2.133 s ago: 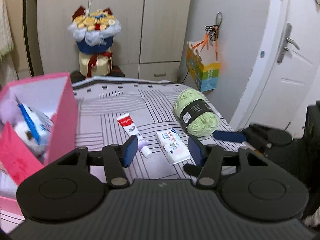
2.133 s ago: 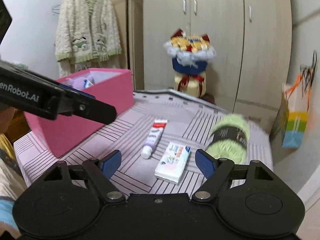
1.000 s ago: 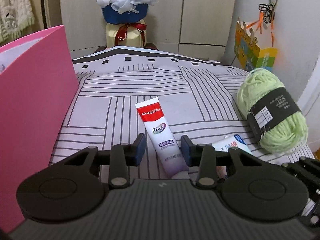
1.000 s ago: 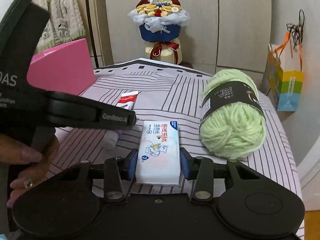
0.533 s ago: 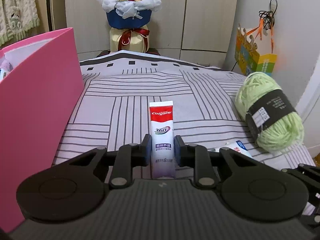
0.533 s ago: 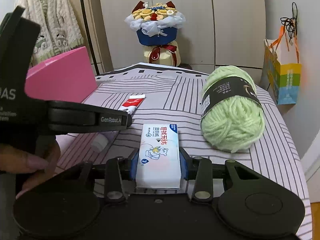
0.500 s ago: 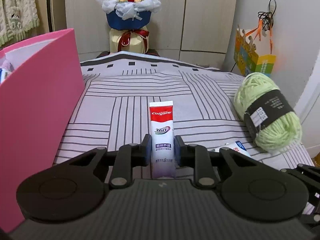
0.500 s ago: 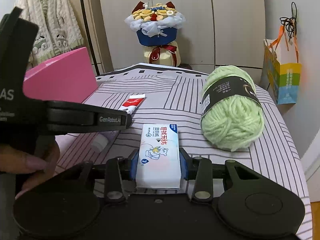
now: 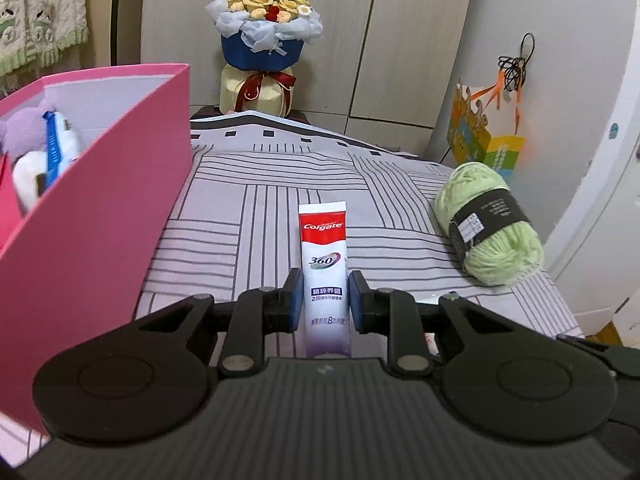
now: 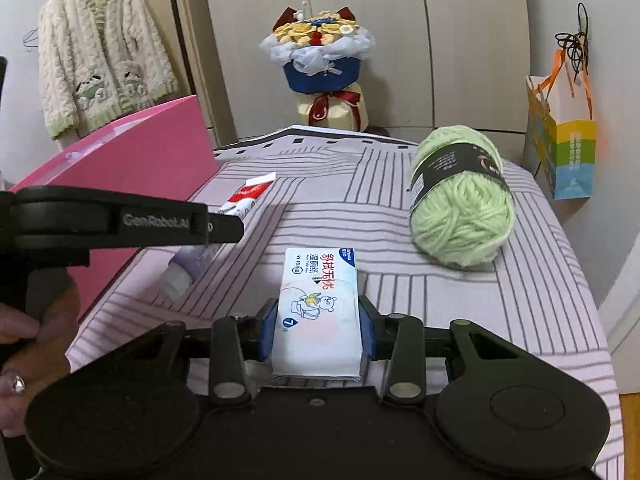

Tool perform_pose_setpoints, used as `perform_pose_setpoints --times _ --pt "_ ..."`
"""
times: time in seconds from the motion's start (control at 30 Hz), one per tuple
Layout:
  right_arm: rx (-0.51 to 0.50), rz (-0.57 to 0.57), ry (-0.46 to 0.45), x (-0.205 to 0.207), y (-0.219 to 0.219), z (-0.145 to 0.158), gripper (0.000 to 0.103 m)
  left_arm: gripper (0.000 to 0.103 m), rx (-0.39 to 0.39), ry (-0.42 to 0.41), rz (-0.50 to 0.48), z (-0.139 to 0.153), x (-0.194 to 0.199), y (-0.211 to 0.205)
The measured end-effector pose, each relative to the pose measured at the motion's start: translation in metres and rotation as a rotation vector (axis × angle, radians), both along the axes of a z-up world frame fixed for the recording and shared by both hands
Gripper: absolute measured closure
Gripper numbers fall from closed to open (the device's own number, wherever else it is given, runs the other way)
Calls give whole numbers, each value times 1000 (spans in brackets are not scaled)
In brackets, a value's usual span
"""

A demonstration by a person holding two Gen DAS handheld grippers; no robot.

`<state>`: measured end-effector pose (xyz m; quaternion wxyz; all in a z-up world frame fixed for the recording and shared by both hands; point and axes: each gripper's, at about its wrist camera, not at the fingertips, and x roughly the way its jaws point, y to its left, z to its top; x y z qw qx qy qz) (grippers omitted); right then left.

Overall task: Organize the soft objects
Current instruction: 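Carry the toothpaste and tissue pack in both tools over the pink box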

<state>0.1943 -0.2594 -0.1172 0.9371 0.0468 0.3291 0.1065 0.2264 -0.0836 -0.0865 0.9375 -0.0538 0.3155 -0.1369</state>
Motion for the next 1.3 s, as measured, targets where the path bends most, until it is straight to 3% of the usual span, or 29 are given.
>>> perform_pose_setpoints --times 0.3,0.77,1.3 --pt "50 45 39 -31 2 4 58 80 -76 31 -49 10 -35 20" --pt "77 176 72 -78 11 44 58 80 -173 68 -175 26 -91 67" --pt "75 325 28 -100 48 98 58 80 -260 -36 -172 73 -136 133"
